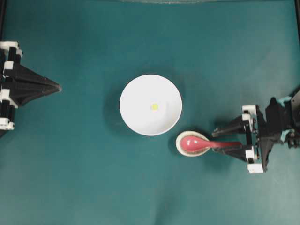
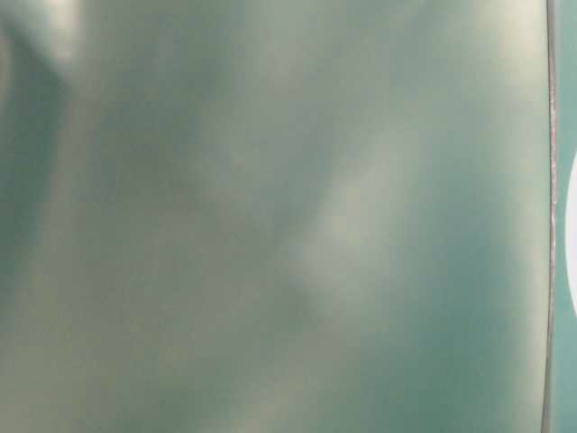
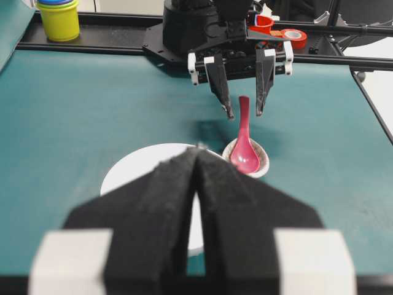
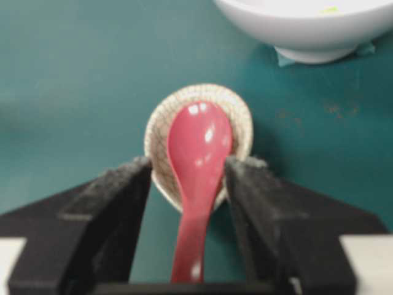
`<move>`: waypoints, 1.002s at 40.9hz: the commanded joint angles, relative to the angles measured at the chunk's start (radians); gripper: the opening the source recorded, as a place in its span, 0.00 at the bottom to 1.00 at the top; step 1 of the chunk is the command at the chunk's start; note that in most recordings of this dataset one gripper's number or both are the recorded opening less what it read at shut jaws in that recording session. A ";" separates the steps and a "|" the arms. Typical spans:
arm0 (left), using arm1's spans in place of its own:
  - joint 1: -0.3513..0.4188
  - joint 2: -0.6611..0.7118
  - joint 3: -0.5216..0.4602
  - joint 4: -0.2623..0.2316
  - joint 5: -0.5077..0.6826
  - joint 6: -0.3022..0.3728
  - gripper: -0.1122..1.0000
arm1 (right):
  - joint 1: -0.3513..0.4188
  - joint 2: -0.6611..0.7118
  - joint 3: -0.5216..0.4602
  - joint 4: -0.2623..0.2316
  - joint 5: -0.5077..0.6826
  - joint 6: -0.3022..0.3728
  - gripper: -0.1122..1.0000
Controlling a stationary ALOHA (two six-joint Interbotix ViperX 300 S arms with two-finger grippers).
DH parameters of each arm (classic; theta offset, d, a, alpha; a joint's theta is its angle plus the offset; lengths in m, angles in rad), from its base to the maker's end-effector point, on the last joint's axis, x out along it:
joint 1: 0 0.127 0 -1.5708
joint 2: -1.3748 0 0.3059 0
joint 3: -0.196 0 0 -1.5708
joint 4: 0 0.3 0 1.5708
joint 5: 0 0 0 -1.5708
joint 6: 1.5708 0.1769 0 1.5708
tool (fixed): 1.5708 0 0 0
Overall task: Scoop the yellow hexagonal prism block from the bowl with a spoon using the right arm.
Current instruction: 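Move the right gripper to the pink spoon handle in the spoon rest, then close the right gripper on the pink spoon handle and lift it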
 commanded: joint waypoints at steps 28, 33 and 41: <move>0.002 0.006 -0.029 0.002 -0.005 -0.002 0.09 | 0.052 0.063 0.006 0.052 -0.015 -0.018 0.60; 0.002 0.006 -0.029 0.002 -0.005 -0.002 0.09 | 0.052 0.063 0.006 0.049 -0.012 -0.035 0.57; 0.002 0.006 -0.029 0.003 -0.005 0.000 0.09 | 0.052 0.063 -0.005 0.046 0.011 -0.069 0.51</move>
